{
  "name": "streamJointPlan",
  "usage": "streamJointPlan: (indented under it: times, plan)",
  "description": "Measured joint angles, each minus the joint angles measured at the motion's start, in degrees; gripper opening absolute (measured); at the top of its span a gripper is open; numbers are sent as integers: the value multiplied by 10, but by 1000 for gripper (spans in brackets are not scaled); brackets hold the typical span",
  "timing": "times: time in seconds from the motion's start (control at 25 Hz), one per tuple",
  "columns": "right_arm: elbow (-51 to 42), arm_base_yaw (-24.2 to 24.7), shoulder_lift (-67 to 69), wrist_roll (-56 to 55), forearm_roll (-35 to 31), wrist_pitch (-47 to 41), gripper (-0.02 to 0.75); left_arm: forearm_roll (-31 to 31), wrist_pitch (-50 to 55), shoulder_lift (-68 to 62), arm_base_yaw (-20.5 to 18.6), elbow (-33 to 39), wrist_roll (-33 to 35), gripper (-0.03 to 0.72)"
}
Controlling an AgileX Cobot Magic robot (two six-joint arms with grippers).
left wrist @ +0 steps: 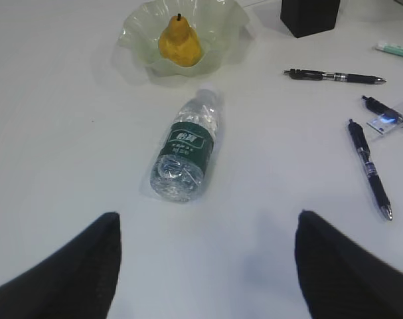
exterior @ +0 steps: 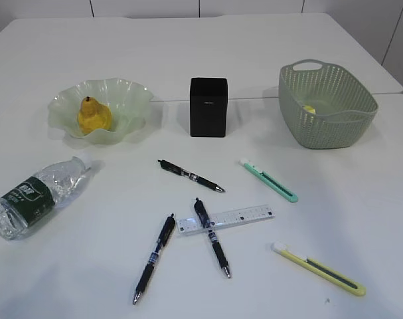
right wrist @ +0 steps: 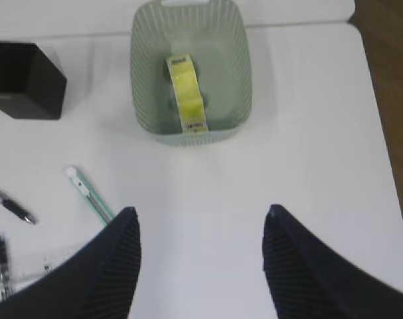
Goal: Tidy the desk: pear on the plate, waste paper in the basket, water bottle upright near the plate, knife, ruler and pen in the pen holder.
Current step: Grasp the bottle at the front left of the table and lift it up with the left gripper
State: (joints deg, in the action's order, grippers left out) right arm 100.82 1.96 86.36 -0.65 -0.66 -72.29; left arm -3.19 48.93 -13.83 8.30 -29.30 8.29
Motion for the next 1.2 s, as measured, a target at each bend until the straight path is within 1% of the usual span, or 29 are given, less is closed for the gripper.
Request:
streamJointPlan:
  times: [0.12,0.24,0.36,0.48,0.56,0.72,0.8,0.92,1.2]
  plan:
    - [-78,0,-30,0,7,4,463,0,0,0,0,0,0,579]
    - [-173,0,-79,-2,11,72,461,-1,0,0,0,0,-4,579]
    - [-294,0,-153,-3,34,185,461,-1,0,0,0,0,-7,579]
    - [-419,0,-218,-3,63,329,461,-1,-1,0,0,0,-9,579]
    - [-493,0,-246,-3,75,403,461,-2,-4,0,0,0,-10,579]
    - [-610,0,-272,-3,79,495,461,-14,-4,0,0,0,-15,579]
    - [-649,0,-286,-9,77,513,461,-20,-4,0,0,0,-17,579]
    - [-680,0,-324,-18,75,513,461,-24,9,-13,0,-4,-18,579]
    - [-691,0,-393,-22,86,501,461,-26,13,-119,0,-37,-19,579]
